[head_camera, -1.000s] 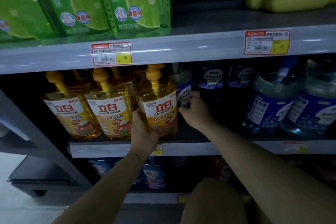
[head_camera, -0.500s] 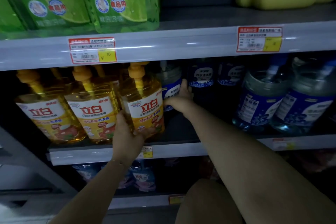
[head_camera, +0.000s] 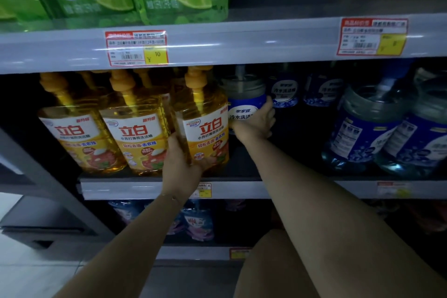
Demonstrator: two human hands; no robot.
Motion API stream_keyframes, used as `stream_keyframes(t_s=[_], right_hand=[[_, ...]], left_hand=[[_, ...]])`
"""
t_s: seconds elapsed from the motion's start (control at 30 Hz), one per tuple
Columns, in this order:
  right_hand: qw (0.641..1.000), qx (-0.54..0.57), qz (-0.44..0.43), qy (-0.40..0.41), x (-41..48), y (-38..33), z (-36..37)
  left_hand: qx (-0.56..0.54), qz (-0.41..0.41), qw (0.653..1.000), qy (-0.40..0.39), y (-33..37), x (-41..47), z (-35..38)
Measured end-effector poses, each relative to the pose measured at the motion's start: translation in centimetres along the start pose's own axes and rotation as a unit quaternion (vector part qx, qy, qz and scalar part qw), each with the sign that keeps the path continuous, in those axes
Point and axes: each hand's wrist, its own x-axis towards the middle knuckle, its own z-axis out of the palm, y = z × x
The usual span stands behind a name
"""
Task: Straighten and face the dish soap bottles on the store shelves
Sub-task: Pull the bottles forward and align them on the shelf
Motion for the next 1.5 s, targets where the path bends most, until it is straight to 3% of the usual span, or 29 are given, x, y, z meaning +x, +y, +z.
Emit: stream_keyframes(t_s=[0.53,0.63,0.73,0.83,0.9,0.97,1.2,1.5], right_hand=[[0.984,-0.03,-0.036,0.175,-0.3,3.5,-4.8],[0.992,0.015,-0.119,0.029,-2.1,3.2,-4.4],[0.98,0.006,-0.132,-0.151,-3.7,2.0,-3.6],[0.972,0.016,-0.112,-0.207,-4.4,0.8,-3.0],[0.968,0.013,-0.112,-0.222,-4.7,0.4,-2.8],[0.963,0.018,-0.122,-0.238,-5.2,0.1,-2.5],[0.98,0.013,-0.119,-0.157,-5.4,-0.1,-1.2],[0.993,0.028,-0.104,-0.056,-5.0,-0.1,0.8]], left_hand=[[-0.028,-0.032,0.998,-0.05,0.6,1.6,1.3],[-0.033,-0.039,0.996,-0.076,0.9,2.5,1.3],[0.015,-0.066,0.995,-0.08,0.7,3.7,1.6],[0.079,-0.088,0.993,0.014,1.0,3.6,2.3],[0.074,-0.072,0.991,0.088,1.5,2.4,2.8],[0.06,-0.045,0.991,0.111,1.6,1.2,3.2],[0.008,-0.067,0.995,0.076,2.2,0.8,2.7],[0.036,-0.127,0.991,-0.016,3.5,4.0,2.9]])
